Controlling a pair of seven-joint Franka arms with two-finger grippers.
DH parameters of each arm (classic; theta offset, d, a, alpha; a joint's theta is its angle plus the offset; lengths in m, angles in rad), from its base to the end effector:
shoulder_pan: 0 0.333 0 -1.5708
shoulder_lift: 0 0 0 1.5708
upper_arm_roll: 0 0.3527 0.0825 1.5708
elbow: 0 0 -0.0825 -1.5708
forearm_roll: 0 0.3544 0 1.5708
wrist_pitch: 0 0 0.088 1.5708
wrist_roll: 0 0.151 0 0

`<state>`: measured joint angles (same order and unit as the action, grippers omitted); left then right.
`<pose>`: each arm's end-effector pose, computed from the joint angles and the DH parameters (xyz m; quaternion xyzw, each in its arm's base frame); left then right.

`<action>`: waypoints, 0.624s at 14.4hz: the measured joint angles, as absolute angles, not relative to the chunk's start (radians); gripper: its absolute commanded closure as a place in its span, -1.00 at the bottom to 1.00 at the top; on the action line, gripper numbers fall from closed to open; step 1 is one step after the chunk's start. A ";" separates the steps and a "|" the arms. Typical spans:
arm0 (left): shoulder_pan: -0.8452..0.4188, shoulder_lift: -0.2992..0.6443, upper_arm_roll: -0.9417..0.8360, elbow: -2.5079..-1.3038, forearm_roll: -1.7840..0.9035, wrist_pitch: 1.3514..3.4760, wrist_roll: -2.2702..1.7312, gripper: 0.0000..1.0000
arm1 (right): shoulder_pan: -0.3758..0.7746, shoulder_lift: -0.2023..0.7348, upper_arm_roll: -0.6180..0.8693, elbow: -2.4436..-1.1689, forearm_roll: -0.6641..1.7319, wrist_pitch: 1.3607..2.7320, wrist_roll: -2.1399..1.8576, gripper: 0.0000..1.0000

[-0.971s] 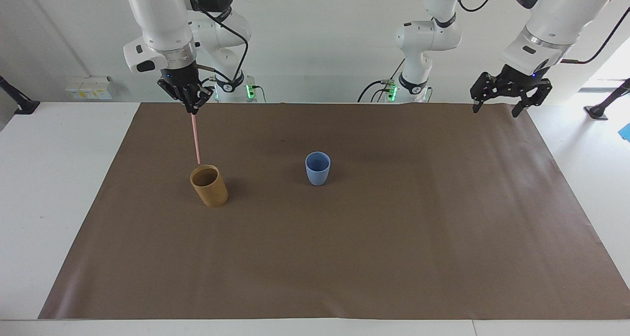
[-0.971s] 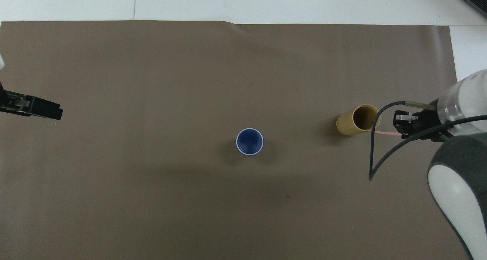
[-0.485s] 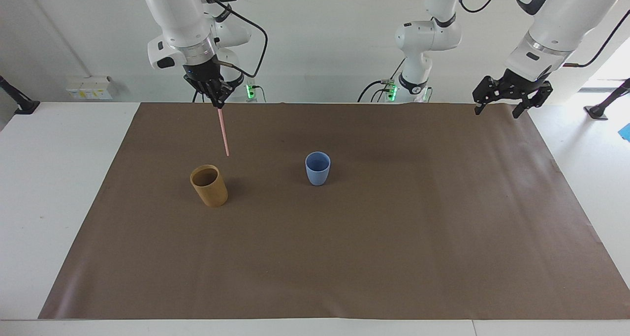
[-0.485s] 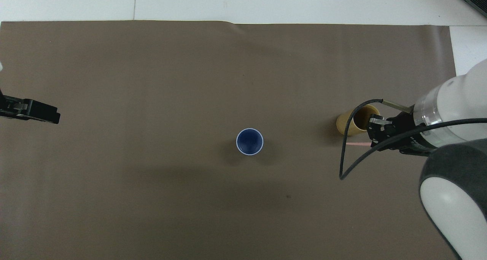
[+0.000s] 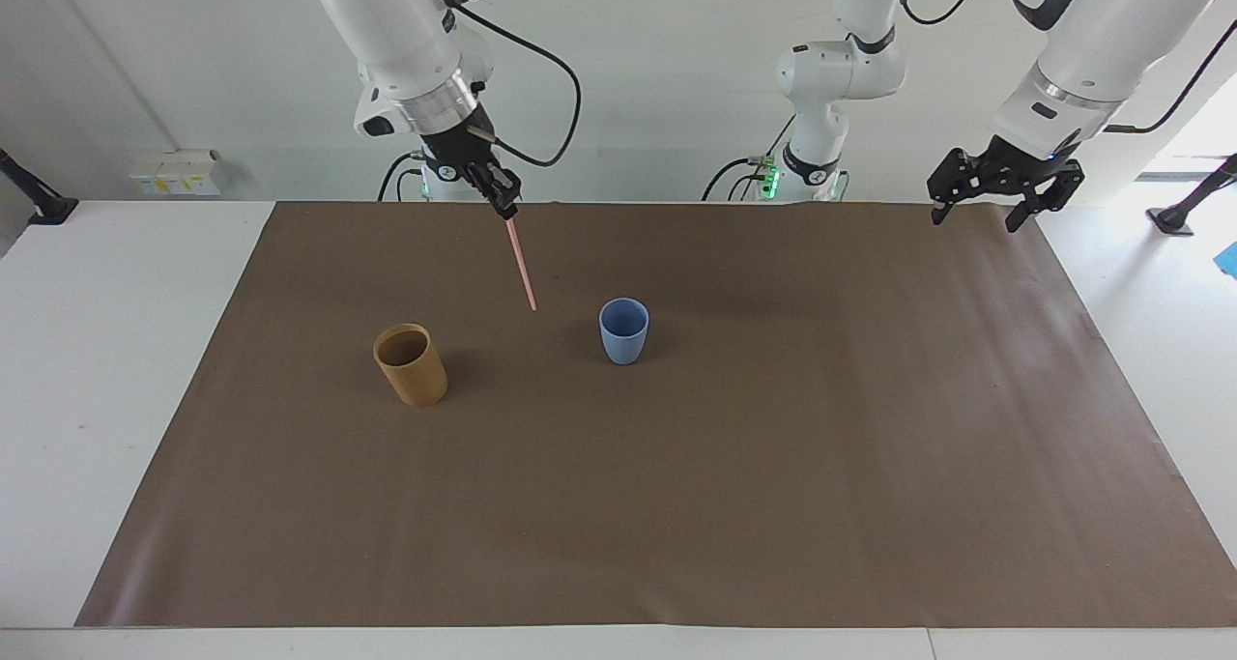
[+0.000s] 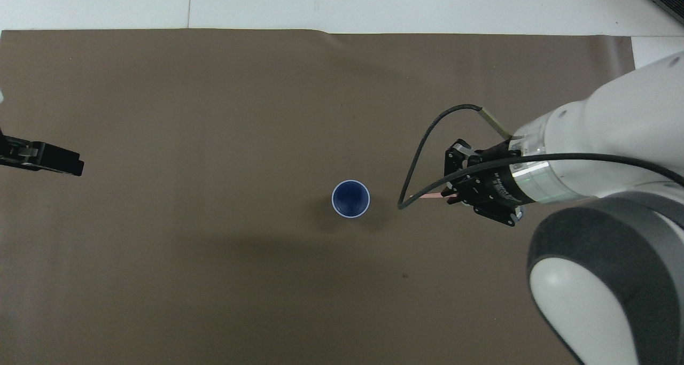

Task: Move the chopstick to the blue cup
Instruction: 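Carry the chopstick over the blue cup with the right gripper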

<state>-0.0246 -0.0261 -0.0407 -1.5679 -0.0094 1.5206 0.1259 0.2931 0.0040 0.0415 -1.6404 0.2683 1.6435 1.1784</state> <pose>0.5087 -0.0350 0.6276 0.9954 -0.0956 -0.0105 0.0045 0.4896 0.2107 0.5957 -0.9001 0.4147 0.0919 0.0968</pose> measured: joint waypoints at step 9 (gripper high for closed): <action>-0.021 -0.052 -0.039 -1.556 -0.018 1.517 0.125 -1.00 | 0.375 0.109 0.051 -1.541 0.275 1.642 1.371 1.00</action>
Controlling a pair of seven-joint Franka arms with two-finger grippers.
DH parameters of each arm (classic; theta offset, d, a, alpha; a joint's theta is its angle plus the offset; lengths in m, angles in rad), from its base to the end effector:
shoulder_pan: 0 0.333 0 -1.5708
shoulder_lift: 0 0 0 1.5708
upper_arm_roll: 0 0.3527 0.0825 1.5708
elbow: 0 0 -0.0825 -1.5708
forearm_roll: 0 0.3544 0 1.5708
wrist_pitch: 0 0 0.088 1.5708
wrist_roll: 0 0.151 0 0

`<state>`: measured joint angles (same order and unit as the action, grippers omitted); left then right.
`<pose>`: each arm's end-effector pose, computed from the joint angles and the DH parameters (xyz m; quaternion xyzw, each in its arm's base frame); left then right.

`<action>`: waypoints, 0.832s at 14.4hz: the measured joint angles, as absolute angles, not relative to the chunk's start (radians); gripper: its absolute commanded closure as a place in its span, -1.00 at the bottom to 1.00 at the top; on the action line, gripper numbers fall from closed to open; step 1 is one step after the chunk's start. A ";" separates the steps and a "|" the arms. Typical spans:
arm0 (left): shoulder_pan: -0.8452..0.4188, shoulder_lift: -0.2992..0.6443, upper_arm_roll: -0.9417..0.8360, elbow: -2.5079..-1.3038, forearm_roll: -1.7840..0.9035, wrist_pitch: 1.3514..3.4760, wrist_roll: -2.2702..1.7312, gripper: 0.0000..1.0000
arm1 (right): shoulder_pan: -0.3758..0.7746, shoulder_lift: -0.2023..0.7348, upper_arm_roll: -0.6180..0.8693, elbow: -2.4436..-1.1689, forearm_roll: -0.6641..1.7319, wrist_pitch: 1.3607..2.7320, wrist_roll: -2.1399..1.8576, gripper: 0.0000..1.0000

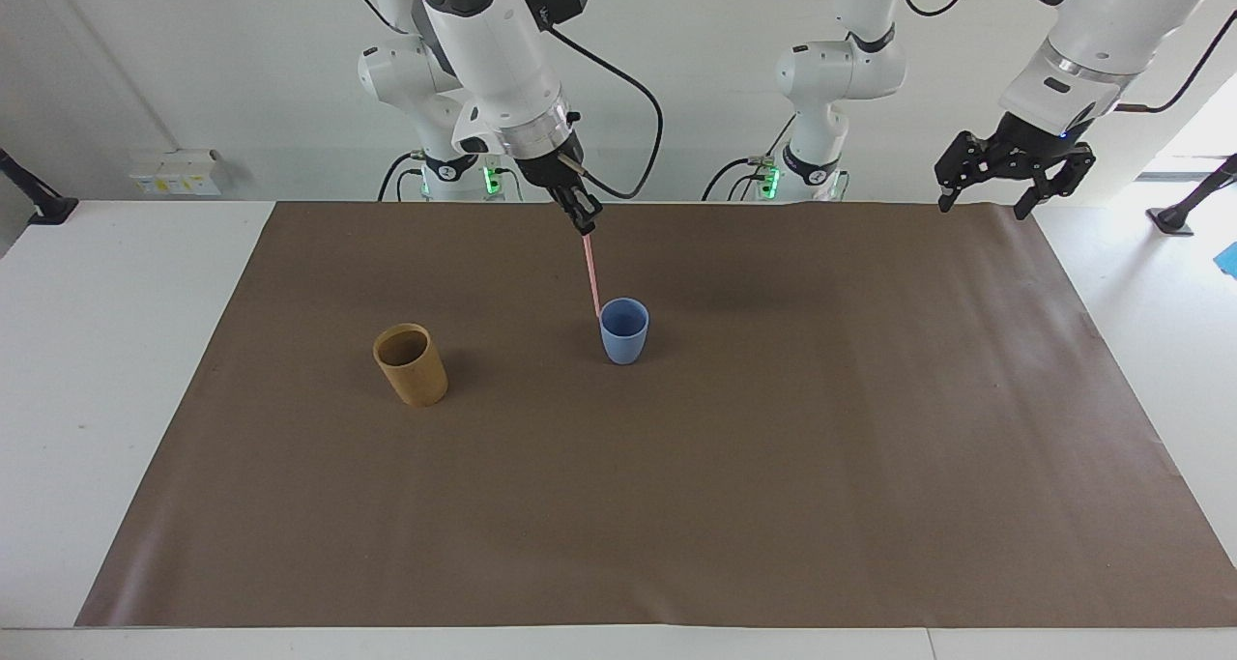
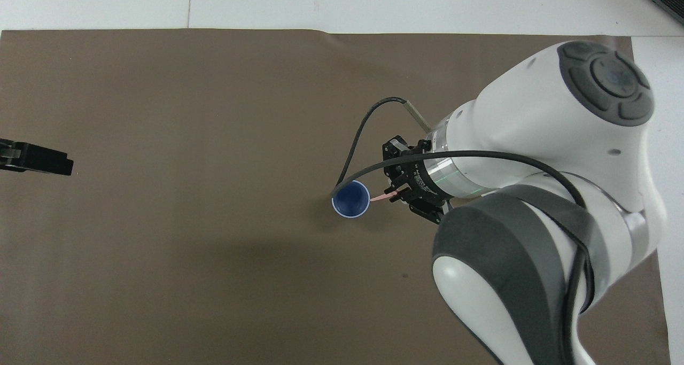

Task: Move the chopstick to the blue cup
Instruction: 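Carry the chopstick over the blue cup with the right gripper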

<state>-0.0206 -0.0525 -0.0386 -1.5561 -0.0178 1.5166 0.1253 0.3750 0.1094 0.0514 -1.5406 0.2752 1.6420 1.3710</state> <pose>0.5008 -0.0331 0.6458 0.9956 -0.0926 0.0067 0.0076 0.5011 0.2690 0.5828 -0.8770 0.4597 0.1116 0.0838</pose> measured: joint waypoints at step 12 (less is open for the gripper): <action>-0.021 -0.055 -0.039 -1.556 -0.018 1.516 0.125 -1.00 | 0.411 0.117 0.085 -1.559 0.309 1.717 1.331 1.00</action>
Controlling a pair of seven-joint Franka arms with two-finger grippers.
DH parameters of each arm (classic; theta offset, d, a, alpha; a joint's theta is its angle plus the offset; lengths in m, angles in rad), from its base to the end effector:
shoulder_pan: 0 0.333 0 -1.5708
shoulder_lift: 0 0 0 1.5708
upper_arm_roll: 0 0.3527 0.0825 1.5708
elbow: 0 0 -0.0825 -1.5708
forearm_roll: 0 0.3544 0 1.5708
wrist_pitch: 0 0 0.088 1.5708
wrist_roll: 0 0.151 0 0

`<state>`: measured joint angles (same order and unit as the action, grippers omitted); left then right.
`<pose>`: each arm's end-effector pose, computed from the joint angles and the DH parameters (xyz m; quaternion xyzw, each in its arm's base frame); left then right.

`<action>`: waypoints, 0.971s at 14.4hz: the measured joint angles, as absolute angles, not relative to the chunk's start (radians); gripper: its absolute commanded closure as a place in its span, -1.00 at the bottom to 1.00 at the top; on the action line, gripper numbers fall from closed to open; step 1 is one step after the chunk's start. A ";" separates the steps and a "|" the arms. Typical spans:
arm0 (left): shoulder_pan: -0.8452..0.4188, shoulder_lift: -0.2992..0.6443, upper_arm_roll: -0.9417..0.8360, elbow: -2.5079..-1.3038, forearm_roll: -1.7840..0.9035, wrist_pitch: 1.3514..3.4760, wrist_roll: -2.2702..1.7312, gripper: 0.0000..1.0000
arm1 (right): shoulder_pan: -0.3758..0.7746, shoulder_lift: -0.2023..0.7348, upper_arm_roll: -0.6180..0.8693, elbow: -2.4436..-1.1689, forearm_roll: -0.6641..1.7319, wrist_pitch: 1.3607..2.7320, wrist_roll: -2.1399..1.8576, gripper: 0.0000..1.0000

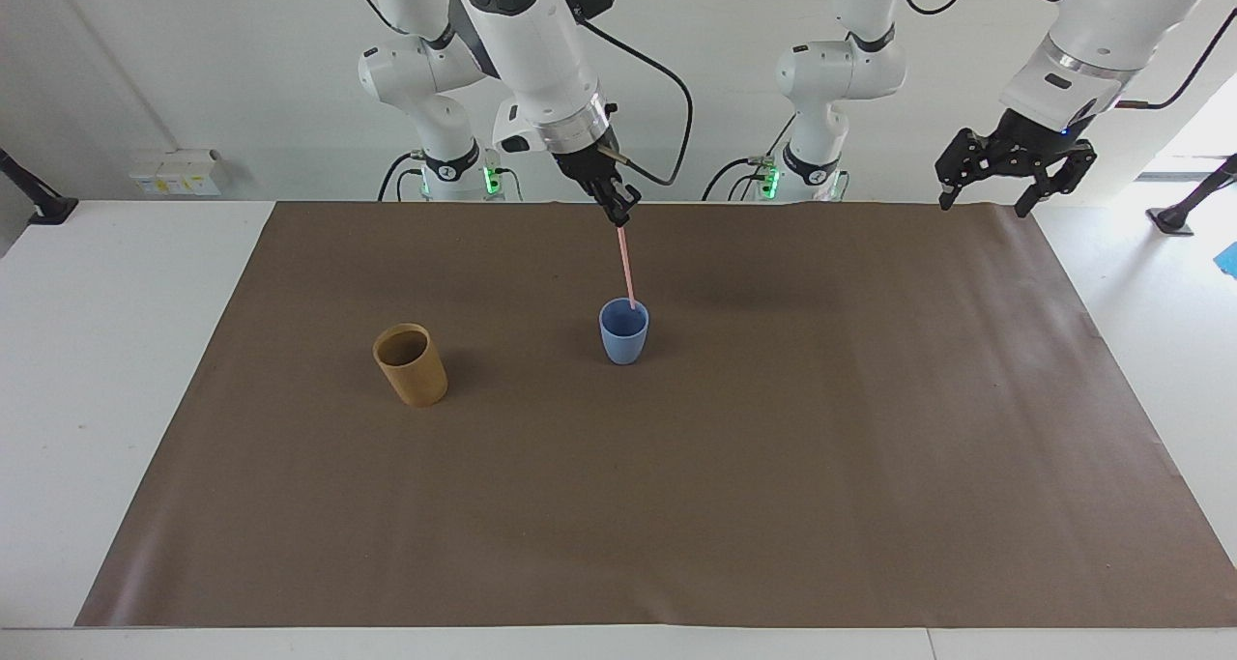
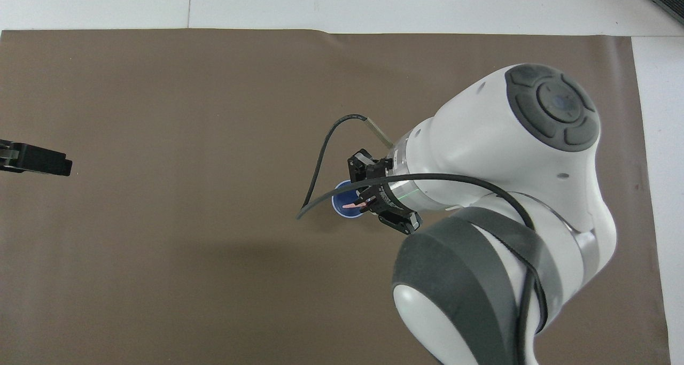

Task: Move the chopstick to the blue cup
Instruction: 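Carry the chopstick over the blue cup with the right gripper, then lower the chopstick into the blue cup and open the right gripper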

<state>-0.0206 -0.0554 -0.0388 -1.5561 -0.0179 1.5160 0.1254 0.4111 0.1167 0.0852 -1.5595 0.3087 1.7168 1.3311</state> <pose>0.4998 -0.0332 0.6472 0.9956 -0.0928 0.0079 0.0076 0.4905 0.3097 0.5782 -0.8944 0.4181 0.1123 0.1122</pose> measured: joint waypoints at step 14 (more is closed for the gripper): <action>-0.021 -0.055 -0.039 -1.556 -0.018 1.516 0.125 -1.00 | 0.411 0.110 0.084 -1.759 0.309 1.904 1.098 0.27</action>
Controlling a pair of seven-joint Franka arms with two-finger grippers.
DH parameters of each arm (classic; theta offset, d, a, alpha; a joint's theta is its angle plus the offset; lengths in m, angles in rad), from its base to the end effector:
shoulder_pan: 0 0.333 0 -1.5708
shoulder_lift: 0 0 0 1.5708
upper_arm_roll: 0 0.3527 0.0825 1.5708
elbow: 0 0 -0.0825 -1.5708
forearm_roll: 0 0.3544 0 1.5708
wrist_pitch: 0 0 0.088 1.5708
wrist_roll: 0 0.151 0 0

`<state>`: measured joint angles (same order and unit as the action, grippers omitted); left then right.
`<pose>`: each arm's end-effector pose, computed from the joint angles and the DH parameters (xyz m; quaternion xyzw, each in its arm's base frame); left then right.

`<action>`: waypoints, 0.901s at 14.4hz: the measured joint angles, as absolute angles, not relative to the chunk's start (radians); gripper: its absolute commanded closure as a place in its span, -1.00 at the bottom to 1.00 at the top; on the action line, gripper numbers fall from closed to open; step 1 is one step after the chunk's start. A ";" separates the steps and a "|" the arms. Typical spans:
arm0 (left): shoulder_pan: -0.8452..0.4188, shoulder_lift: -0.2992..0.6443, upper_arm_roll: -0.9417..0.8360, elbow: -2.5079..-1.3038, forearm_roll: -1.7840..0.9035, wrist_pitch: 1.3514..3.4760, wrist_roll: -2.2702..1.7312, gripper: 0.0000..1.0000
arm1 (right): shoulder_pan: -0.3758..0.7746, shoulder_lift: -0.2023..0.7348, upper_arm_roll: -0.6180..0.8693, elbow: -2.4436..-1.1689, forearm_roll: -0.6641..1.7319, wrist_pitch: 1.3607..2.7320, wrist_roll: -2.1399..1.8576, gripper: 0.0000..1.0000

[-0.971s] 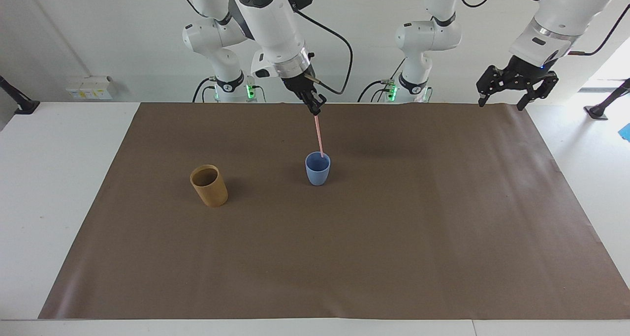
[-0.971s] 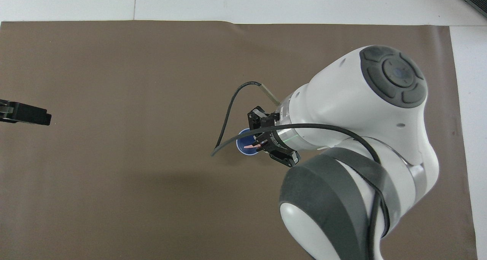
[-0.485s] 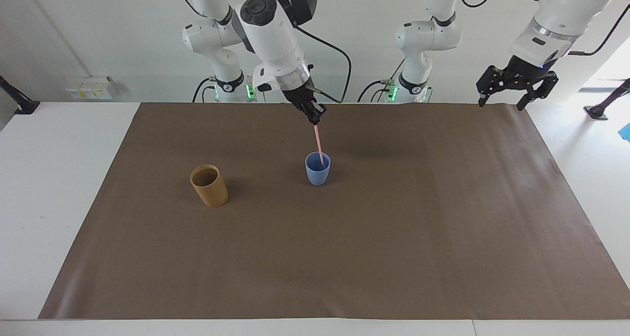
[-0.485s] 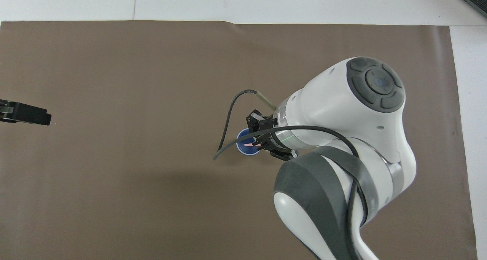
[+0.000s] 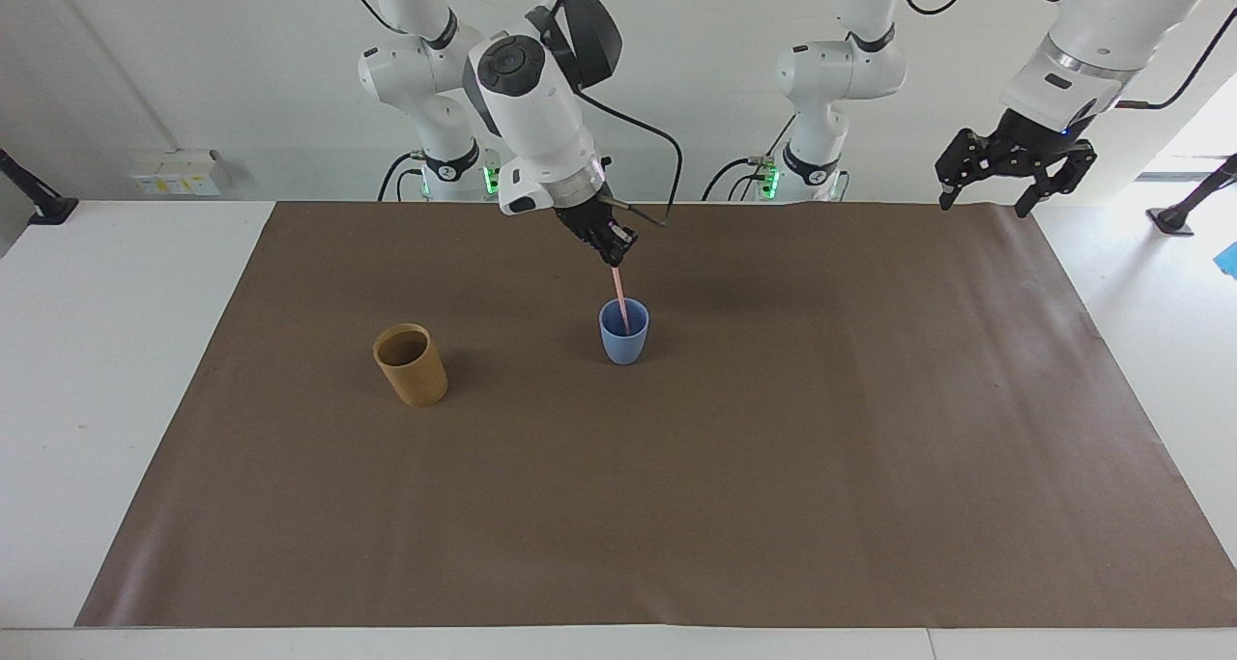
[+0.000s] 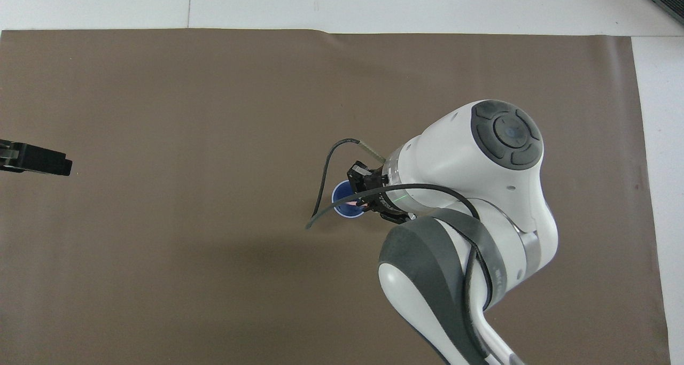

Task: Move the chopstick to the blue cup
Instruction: 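Lower the chopstick into the blue cup and open the right gripper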

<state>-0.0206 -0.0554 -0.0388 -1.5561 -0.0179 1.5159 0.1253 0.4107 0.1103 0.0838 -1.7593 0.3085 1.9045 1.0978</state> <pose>0.4998 -0.0332 0.6472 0.9956 -0.0927 0.0078 0.0076 0.4937 0.3033 0.5068 -0.9284 0.3392 0.0955 0.1177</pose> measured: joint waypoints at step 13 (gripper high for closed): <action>-0.021 -0.055 -0.039 -1.556 -0.018 1.516 0.125 -1.00 | 0.408 0.101 0.082 -1.756 0.255 1.927 1.014 -1.00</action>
<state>-0.0206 -0.0555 -0.0388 -1.5561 -0.0179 1.5158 0.1254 0.4078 0.1011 0.0822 -1.7560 0.2546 1.9273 1.0138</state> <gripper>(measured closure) 0.000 0.079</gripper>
